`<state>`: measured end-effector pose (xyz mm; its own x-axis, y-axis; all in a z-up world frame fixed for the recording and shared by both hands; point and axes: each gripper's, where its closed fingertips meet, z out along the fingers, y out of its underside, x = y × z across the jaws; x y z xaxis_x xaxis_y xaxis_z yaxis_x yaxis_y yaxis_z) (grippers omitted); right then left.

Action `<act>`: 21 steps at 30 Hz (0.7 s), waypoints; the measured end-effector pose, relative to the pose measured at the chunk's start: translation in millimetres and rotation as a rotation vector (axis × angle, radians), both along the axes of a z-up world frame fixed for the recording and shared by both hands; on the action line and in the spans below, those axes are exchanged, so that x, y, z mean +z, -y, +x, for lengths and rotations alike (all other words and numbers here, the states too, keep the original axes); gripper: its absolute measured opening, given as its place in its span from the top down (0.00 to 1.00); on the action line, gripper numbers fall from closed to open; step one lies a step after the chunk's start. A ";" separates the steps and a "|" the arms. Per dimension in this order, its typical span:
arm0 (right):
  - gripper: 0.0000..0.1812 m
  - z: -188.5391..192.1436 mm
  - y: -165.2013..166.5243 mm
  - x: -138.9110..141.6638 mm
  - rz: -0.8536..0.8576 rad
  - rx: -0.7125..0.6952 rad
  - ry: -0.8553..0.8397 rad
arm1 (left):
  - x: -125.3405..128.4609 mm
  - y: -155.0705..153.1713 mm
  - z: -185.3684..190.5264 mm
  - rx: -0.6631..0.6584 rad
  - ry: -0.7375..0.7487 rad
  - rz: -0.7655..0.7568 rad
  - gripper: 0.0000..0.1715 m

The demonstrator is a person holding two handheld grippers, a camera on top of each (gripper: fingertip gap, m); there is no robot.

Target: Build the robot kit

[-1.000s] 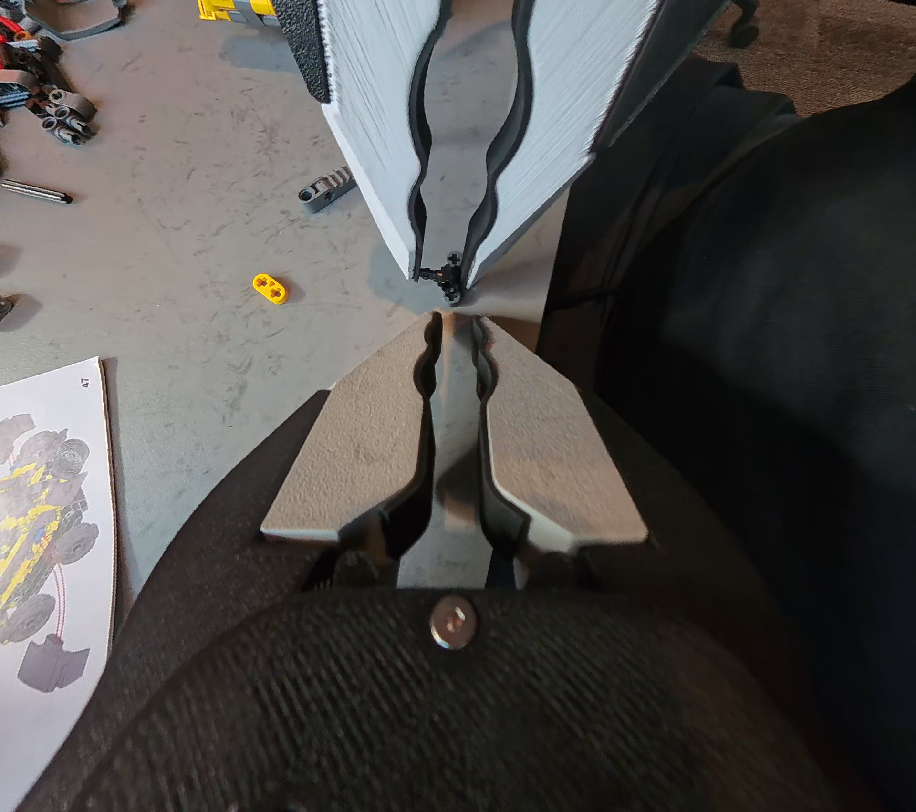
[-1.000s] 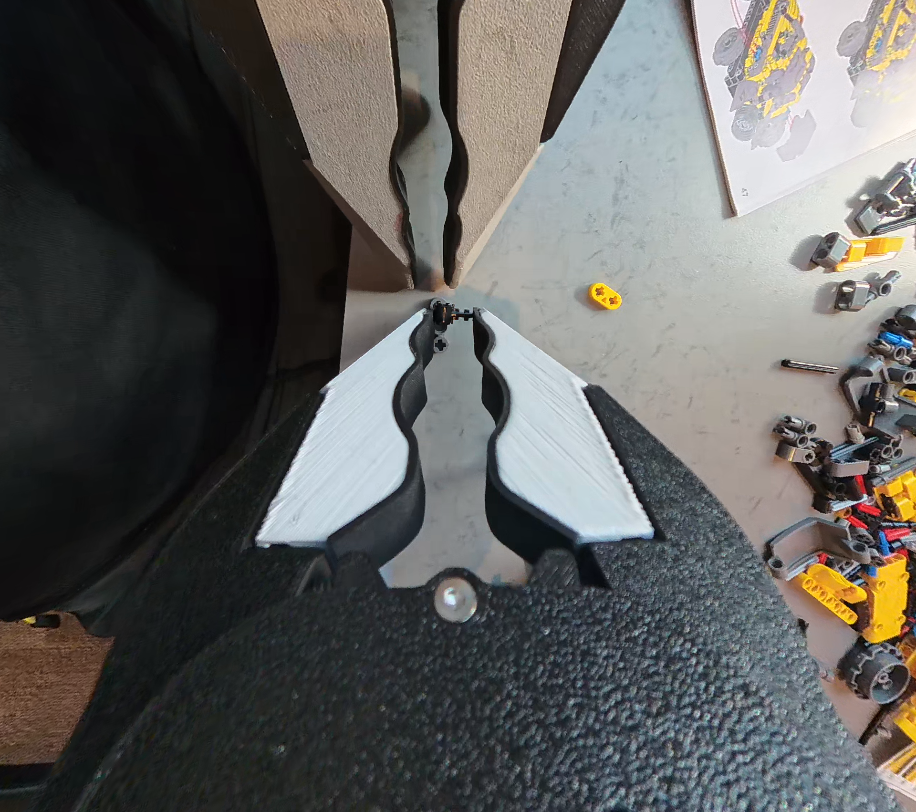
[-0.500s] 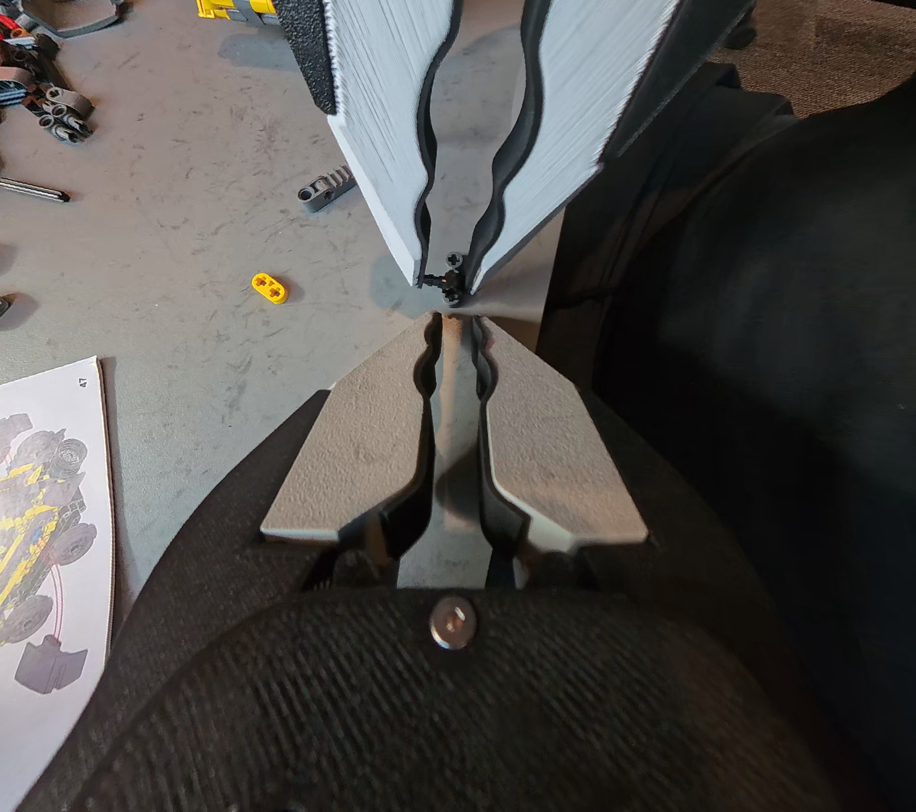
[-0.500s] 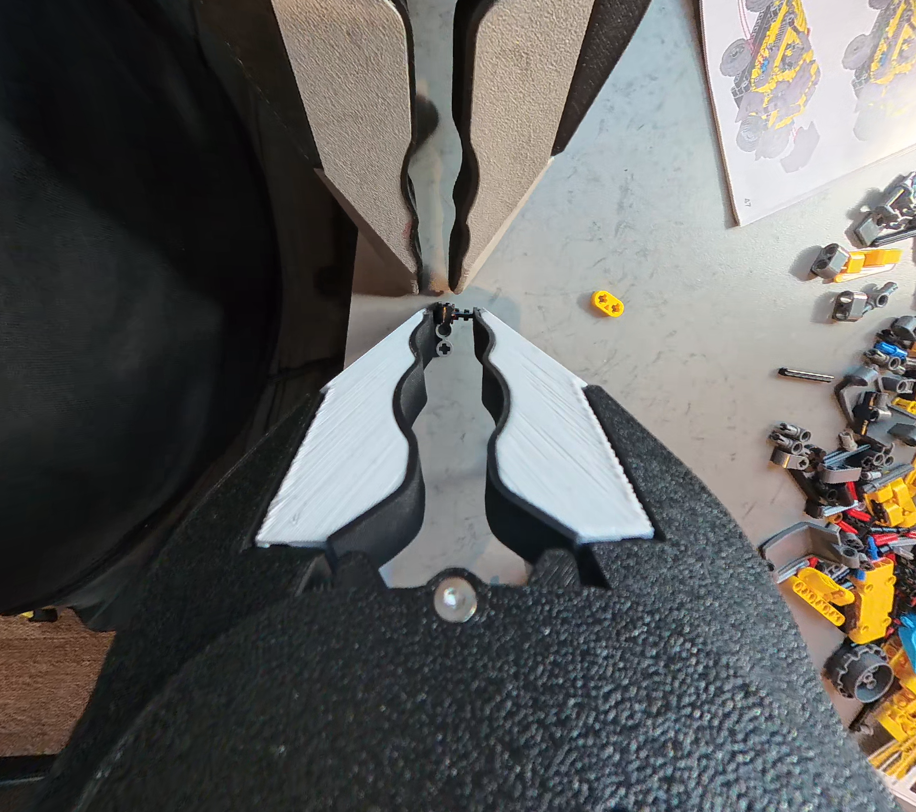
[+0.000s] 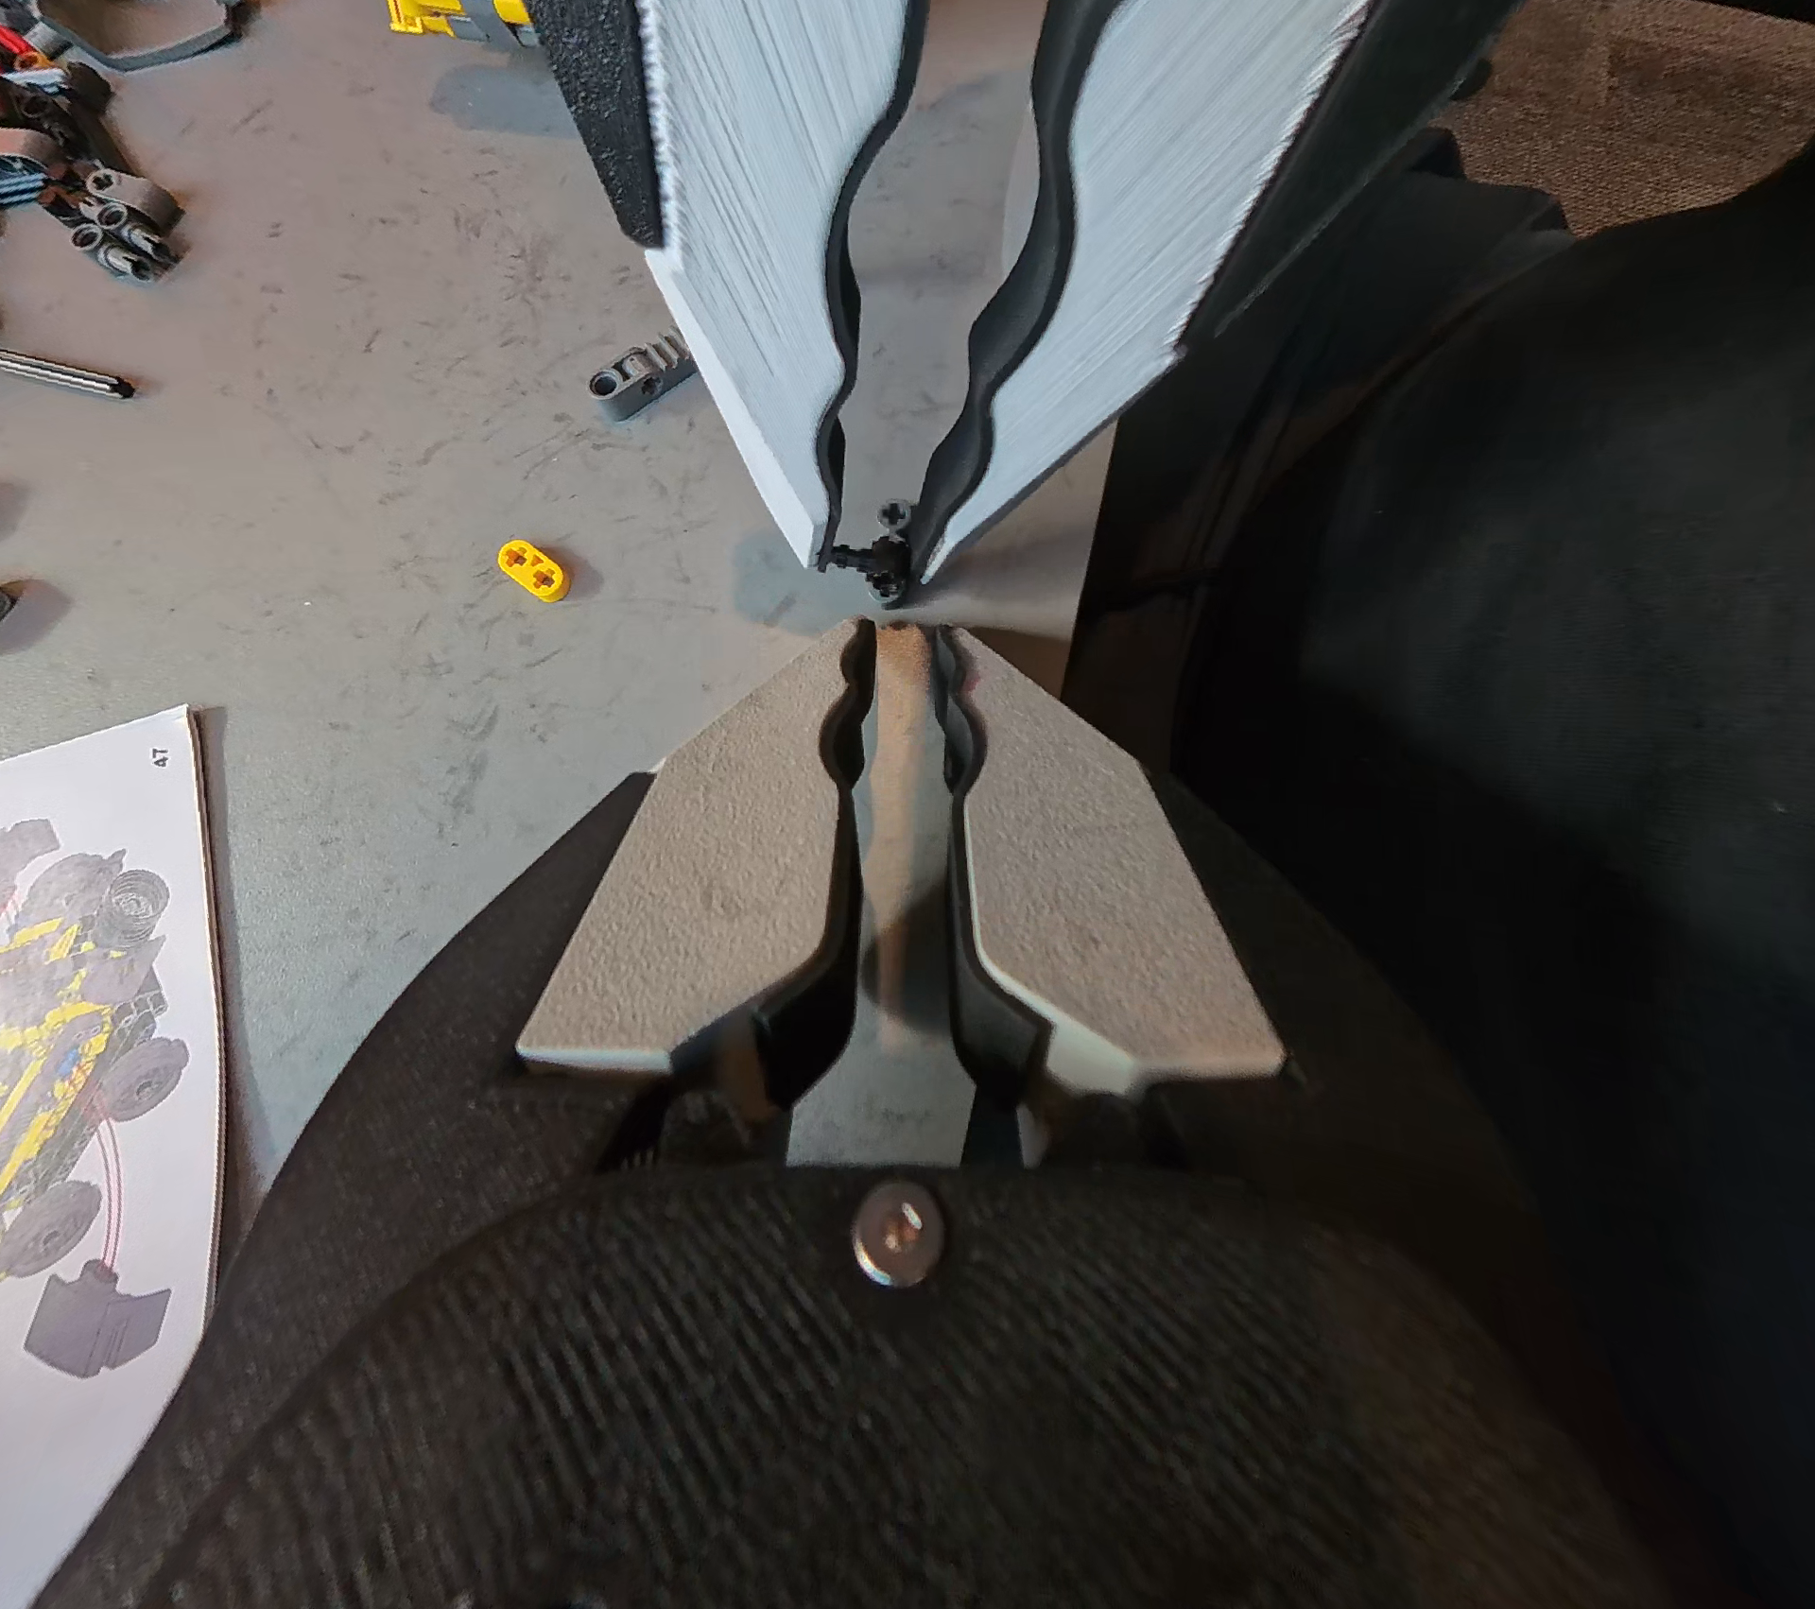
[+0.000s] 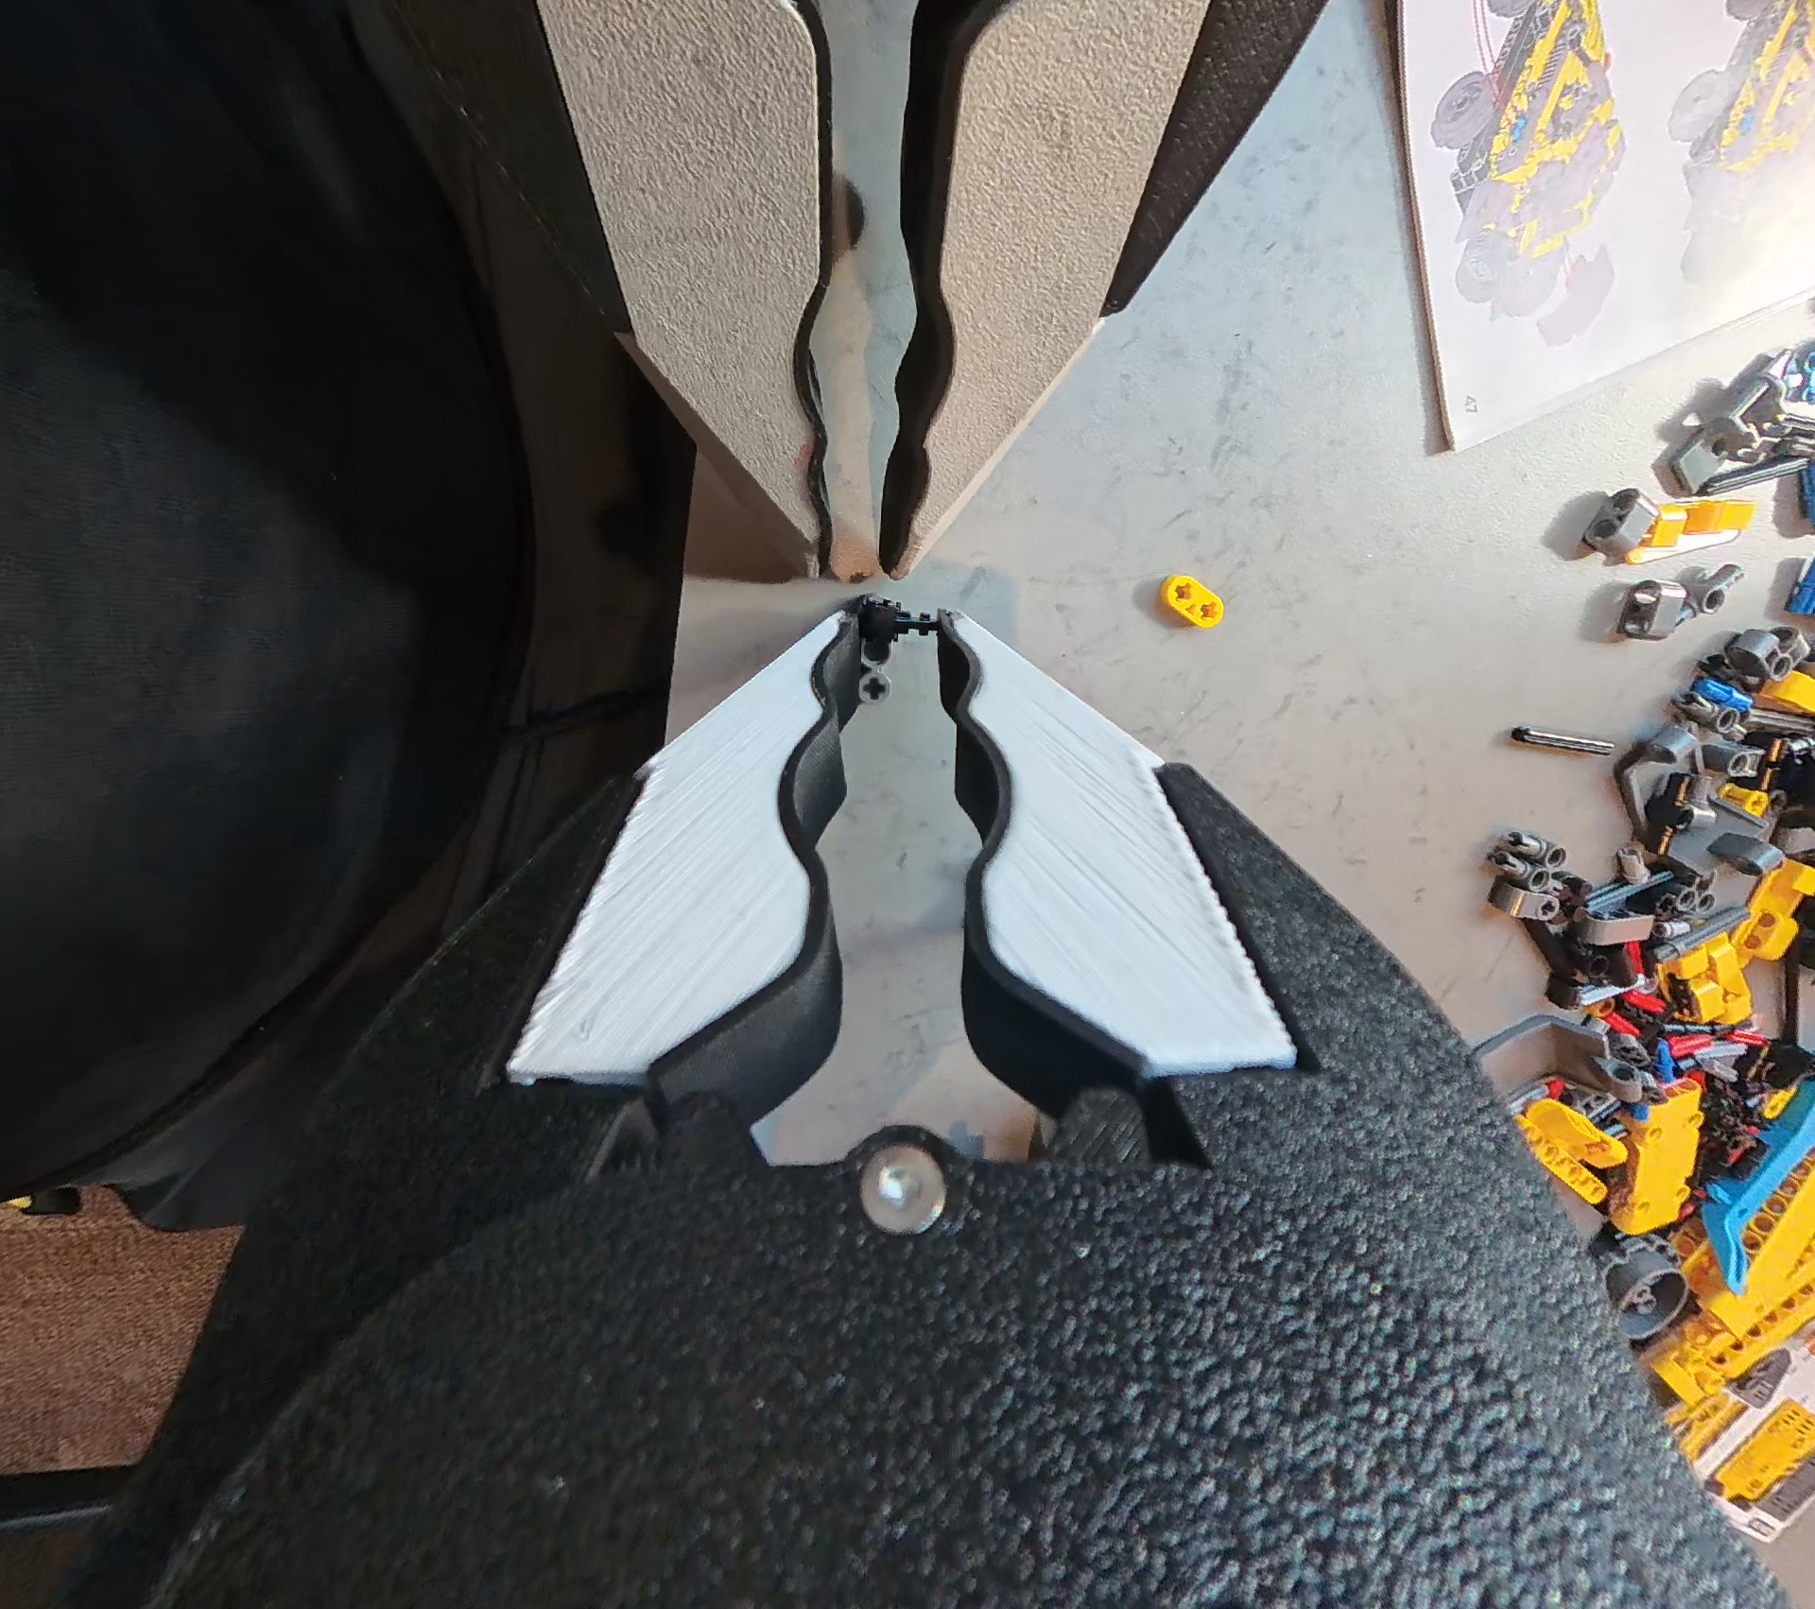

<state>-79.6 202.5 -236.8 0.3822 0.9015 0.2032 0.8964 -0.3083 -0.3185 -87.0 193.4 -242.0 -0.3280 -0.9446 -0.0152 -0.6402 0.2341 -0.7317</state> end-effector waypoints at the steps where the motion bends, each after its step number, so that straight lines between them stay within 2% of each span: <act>1: 0.91 -0.5 0.4 -0.6 -0.003 0.001 0.000 | 0.0 0.0 -0.1 0.000 0.000 0.001 0.95; 13: 0.91 -3.2 -1.0 -0.6 0.013 0.020 0.024 | 7.2 -3.0 2.4 0.023 0.039 -0.034 1.00; 21: 0.91 -3.0 -2.1 -1.1 0.021 0.030 0.029 | 9.2 -3.4 3.6 0.030 0.048 -0.044 0.99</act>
